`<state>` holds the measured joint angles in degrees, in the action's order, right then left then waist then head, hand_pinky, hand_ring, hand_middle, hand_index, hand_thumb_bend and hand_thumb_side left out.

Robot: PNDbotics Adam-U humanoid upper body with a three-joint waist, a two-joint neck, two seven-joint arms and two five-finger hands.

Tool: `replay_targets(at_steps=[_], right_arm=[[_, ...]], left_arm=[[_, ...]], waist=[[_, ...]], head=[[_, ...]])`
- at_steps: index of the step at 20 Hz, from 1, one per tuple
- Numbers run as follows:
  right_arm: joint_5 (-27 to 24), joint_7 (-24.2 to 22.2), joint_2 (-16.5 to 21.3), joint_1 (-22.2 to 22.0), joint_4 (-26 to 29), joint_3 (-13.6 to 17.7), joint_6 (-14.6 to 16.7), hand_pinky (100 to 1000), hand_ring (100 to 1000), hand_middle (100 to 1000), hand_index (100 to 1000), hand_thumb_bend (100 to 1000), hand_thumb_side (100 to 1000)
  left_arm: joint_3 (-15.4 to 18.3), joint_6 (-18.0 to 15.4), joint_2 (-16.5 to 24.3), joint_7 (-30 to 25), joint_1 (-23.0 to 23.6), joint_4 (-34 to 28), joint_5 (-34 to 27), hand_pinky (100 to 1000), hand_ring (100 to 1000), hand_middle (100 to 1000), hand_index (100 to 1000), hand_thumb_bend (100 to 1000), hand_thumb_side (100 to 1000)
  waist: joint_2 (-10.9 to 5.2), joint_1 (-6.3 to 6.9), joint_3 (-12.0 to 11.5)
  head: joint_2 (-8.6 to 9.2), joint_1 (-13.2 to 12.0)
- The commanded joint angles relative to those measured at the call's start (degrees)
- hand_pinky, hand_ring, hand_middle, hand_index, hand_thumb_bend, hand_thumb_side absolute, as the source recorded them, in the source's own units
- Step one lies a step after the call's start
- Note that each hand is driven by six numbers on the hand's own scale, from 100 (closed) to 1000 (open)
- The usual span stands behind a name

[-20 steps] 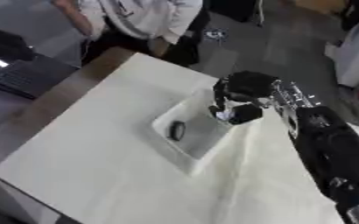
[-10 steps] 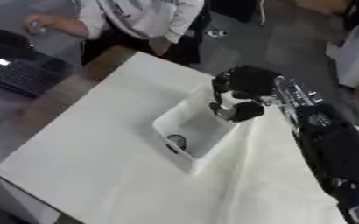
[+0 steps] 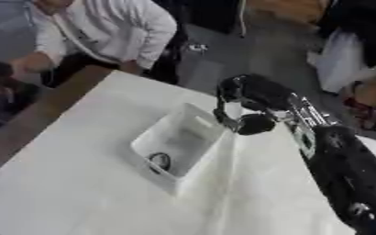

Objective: Pick up objects on the table and place them in the box.

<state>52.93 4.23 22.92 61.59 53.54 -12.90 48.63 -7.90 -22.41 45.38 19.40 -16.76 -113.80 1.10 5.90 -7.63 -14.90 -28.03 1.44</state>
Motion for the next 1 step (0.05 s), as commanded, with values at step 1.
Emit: replay_targets(at_steps=[1], right_arm=[[-10.8,-3.9,3.2,-1.0,8.0,-1.4,-2.1,128,472,503,528,100,873]], left_arm=[[0.8,0.0,0.6,0.3,0.4,-0.8,-0.1,826,627,728,732,188,817]], waist=[[-1.22,1.31,1.1]], head=[[1.72,1.5]])
